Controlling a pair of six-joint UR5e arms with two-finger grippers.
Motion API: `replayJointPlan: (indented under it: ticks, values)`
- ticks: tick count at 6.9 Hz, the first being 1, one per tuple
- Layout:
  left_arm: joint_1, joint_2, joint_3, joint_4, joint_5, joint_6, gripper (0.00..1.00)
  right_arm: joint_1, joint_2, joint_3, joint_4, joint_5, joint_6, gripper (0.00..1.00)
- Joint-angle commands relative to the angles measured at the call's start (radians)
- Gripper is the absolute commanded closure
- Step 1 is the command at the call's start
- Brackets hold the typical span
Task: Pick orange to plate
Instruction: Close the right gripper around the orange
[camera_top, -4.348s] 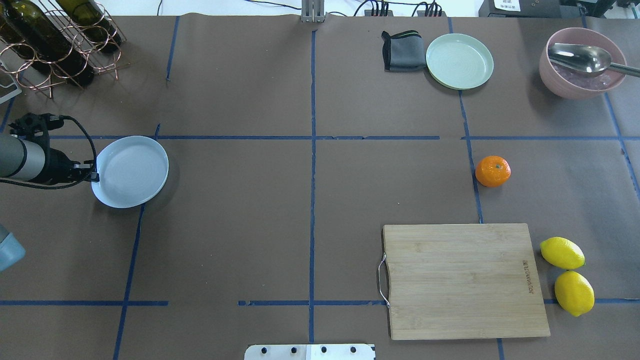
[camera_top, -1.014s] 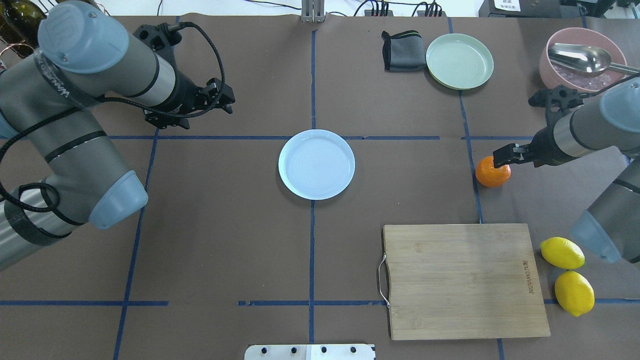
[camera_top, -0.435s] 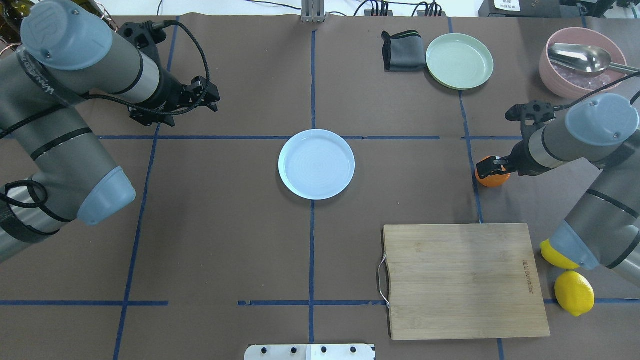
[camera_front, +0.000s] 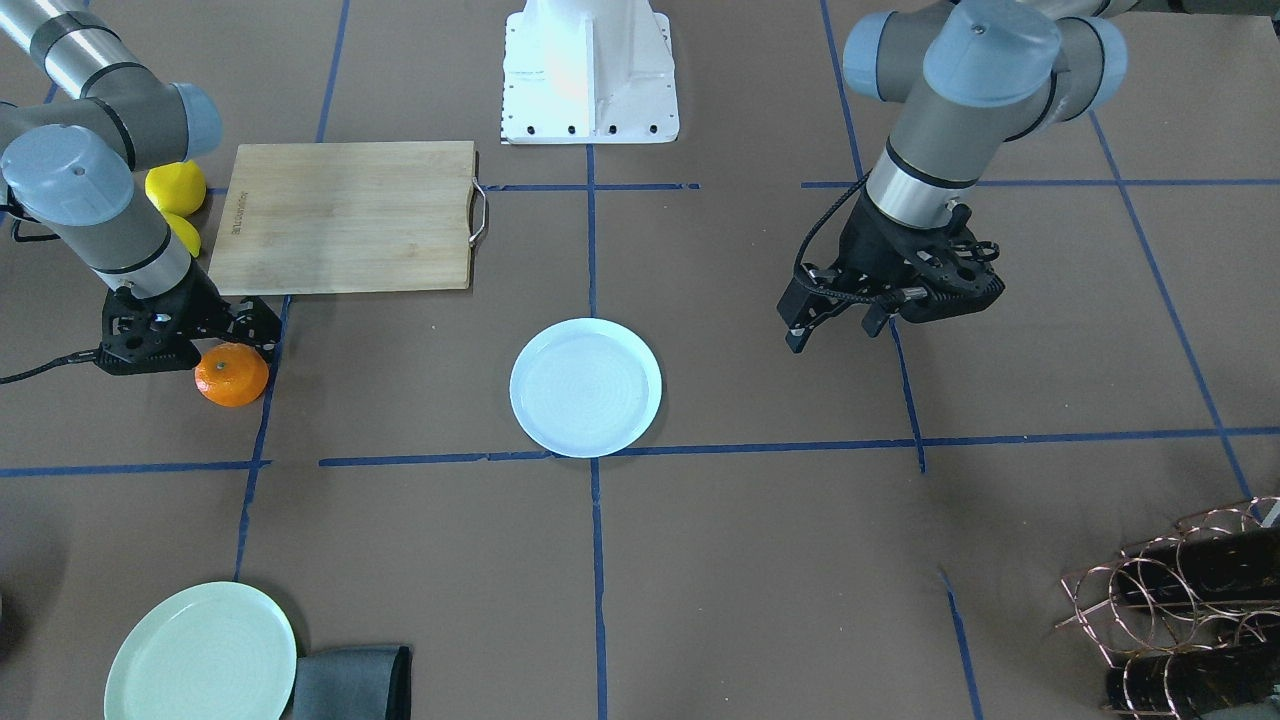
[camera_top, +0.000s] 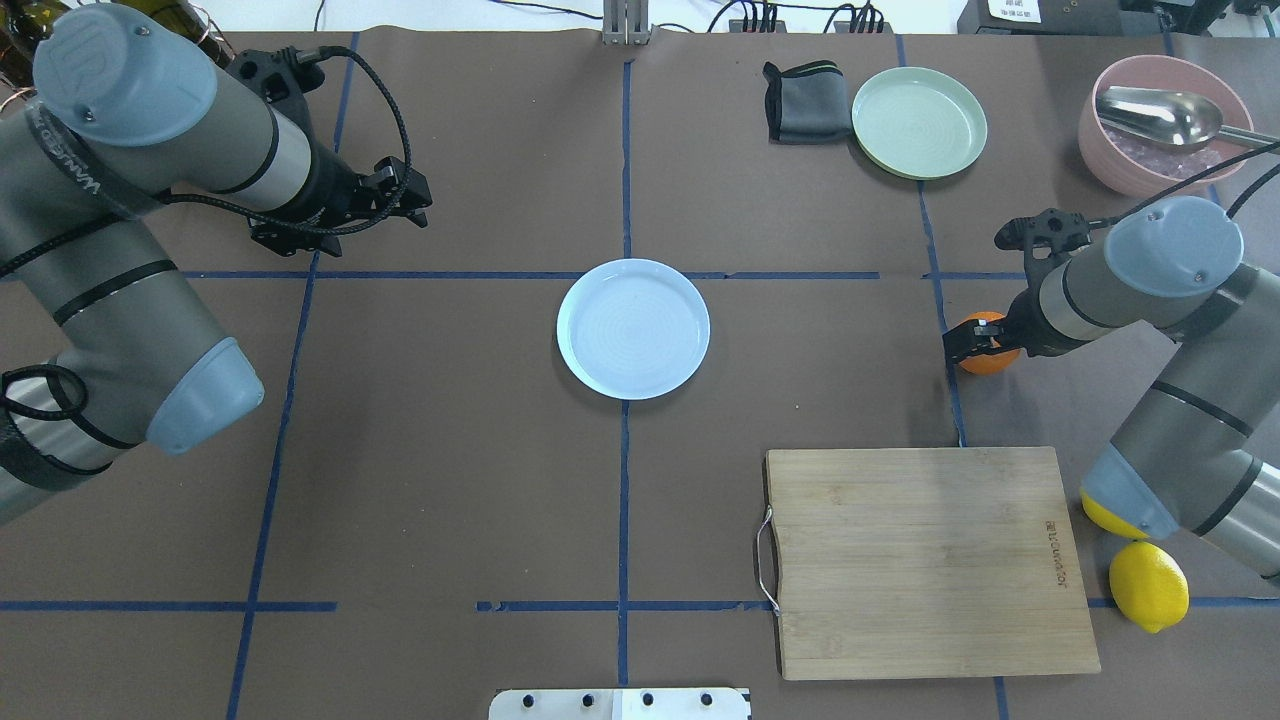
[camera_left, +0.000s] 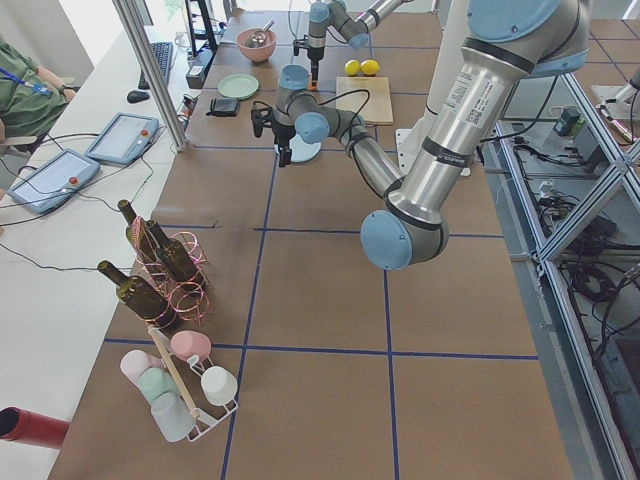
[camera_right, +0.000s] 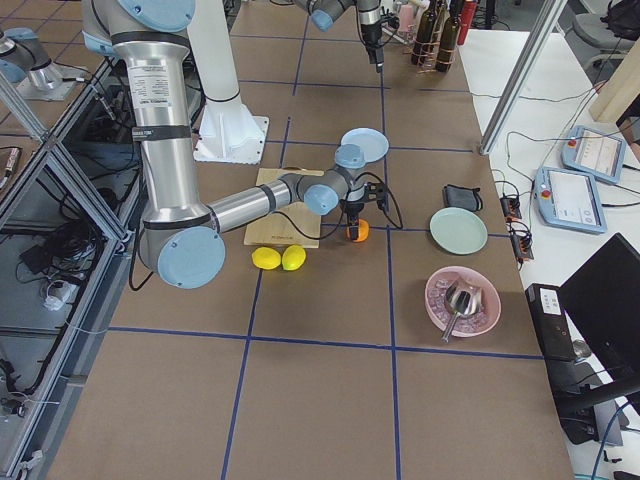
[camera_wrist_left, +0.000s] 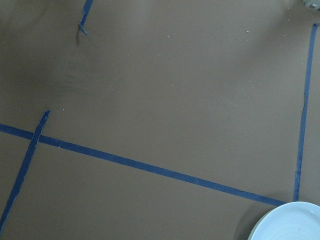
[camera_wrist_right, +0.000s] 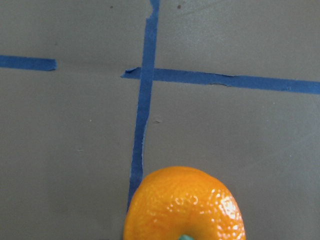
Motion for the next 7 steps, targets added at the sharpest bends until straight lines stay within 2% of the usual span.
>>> replayJointPlan:
  ticks: [1, 3, 5, 6, 7]
  values:
    - [0.001, 0.01, -0.001, -0.001, 0.0, 0.0, 0.0, -0.001, 0.031, -0.043, 0.0, 0.0, -0.002, 0.0]
    - [0.001, 0.01, 0.001, -0.001, 0.0, 0.0, 0.0, 0.001, 0.047, -0.057, -0.001, 0.0, -0.001, 0.03]
    - [0.003, 0.01, -0.001, 0.0, 0.0, 0.002, 0.0, 0.005, 0.045, -0.048, -0.001, 0.001, -0.002, 0.91]
    - [0.0, 0.01, -0.004, 0.003, 0.0, 0.008, 0.0, 0.024, 0.047, -0.02, -0.014, 0.015, -0.001, 1.0]
    - [-0.009, 0.01, -0.022, 0.064, 0.0, 0.081, 0.0, 0.025, 0.047, 0.011, -0.021, 0.015, 0.022, 1.0]
